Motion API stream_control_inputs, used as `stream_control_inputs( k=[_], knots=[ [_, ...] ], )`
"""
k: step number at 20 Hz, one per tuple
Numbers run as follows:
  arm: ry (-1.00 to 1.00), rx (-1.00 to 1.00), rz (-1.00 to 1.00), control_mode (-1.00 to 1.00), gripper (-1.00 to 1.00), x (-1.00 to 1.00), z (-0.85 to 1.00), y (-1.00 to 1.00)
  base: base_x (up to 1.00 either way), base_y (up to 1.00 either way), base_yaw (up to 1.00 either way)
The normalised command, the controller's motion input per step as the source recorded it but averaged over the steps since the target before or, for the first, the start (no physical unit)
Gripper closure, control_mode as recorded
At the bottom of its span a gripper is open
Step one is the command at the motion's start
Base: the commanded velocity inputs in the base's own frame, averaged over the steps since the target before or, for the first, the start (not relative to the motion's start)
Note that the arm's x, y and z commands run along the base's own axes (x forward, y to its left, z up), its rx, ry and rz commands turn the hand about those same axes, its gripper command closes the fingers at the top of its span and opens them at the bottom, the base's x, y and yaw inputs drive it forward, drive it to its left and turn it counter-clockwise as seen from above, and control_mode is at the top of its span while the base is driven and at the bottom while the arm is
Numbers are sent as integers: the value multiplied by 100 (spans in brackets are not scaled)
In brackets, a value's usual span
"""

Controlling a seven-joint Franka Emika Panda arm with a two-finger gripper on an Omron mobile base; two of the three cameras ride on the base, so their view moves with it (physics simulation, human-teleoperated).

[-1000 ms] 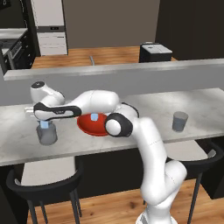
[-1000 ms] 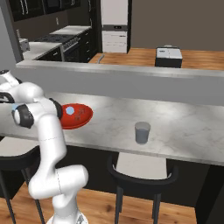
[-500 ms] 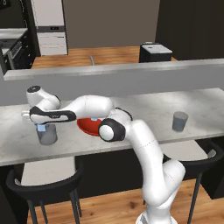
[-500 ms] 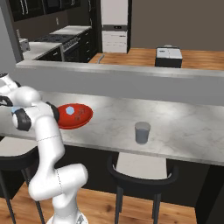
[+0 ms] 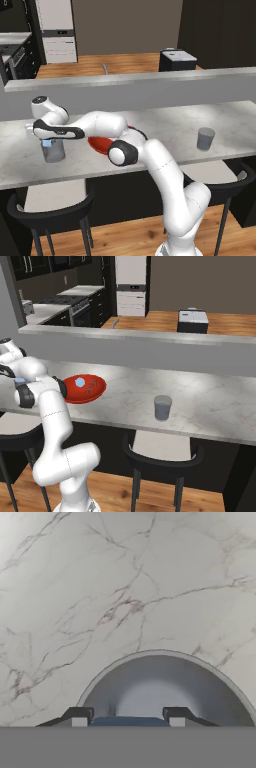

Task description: There are four ice cubes in the ice bowl. Place two ice cubes in each glass of water.

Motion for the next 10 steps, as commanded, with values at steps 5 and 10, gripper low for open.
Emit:
stream_control_inputs(
  k=[5, 10],
  knots=[
    [0, 0, 0, -100, 100, 4, -11, 16, 0, 0, 0],
    [0, 0, 0, -100, 100, 0, -15, 27, 0, 0, 0]
  ],
)
